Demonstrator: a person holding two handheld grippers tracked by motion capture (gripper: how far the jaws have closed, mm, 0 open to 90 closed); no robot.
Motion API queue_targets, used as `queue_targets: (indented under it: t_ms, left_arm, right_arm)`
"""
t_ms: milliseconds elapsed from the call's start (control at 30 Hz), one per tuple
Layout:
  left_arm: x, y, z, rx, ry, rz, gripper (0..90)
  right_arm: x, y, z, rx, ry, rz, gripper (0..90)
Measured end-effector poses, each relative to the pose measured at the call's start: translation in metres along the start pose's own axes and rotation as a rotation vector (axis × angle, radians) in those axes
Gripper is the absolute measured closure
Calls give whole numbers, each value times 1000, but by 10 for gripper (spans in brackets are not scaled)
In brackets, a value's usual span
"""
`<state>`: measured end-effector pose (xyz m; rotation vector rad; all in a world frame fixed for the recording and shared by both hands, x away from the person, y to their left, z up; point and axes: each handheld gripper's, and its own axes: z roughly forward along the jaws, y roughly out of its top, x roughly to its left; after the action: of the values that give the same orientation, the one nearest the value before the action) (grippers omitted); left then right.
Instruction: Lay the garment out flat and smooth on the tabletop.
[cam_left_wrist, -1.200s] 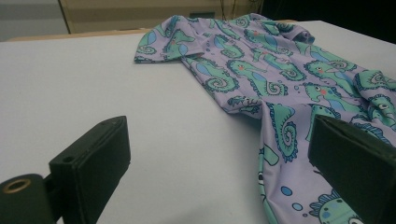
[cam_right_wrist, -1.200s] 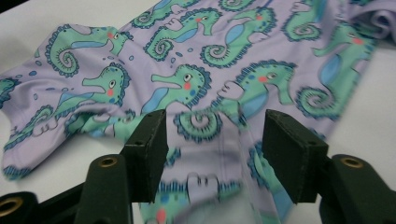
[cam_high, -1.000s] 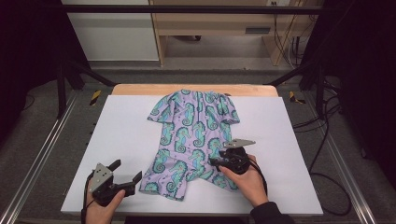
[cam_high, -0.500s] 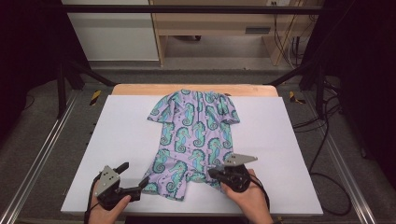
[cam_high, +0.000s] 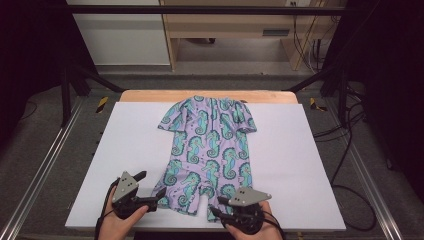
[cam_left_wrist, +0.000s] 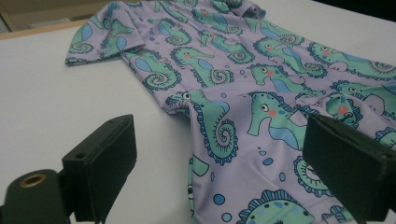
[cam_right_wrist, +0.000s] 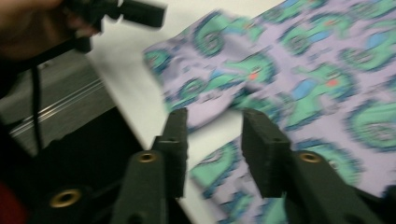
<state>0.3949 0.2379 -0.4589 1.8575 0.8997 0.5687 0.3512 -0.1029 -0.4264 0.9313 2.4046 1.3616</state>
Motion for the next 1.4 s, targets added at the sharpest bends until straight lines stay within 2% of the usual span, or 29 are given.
queue_targets:
  t_ms: [100,167,333,400,433,600,767,867,967,1033,1167,1233,1267,1333,1367,1400]
  left_arm:
    - [4,2,9,30,-11,11,119]
    - [7,3,13,41,-16,5,120]
    - [14,7,22,46,-13,-6,137]
    - [16,9,26,55,-14,-13,149]
    - [17,10,28,63,-23,-18,163]
    - [15,8,41,110,-39,5,210]
    - [17,6,51,182,-47,4,271]
    - [17,6,54,208,-46,11,334]
    - [17,4,57,240,-48,15,417]
    - [16,3,56,253,-57,13,489]
    - [12,1,58,279,-69,16,588]
    - [11,1,59,274,-62,21,621]
    - [12,1,59,273,-71,18,673]
    - [13,1,58,273,-86,19,765]
    - [13,0,57,271,-94,17,858]
    - [14,-2,56,267,-100,12,874]
  right_arm:
    - [-22,6,-4,-28,-85,11,504]
    - [-39,7,-3,-24,-145,23,461]
    - [-79,4,6,-9,-240,66,359]
    - [-93,1,12,8,-257,94,331]
    - [-104,-3,19,34,-275,117,300]
    - [-117,-12,27,58,-278,153,284]
    - [-127,-24,35,92,-272,183,327]
    - [-129,-29,39,108,-265,195,363]
    - [-129,-32,38,93,-267,189,430]
    - [-125,-31,36,97,-244,192,484]
    - [-114,-33,37,107,-231,153,565]
    - [-111,-33,37,112,-220,140,686]
    - [-110,-33,38,115,-213,134,724]
    - [-110,-32,39,118,-192,123,857]
    - [-110,-32,40,112,-183,121,876]
    - [-110,-32,39,115,-179,121,880]
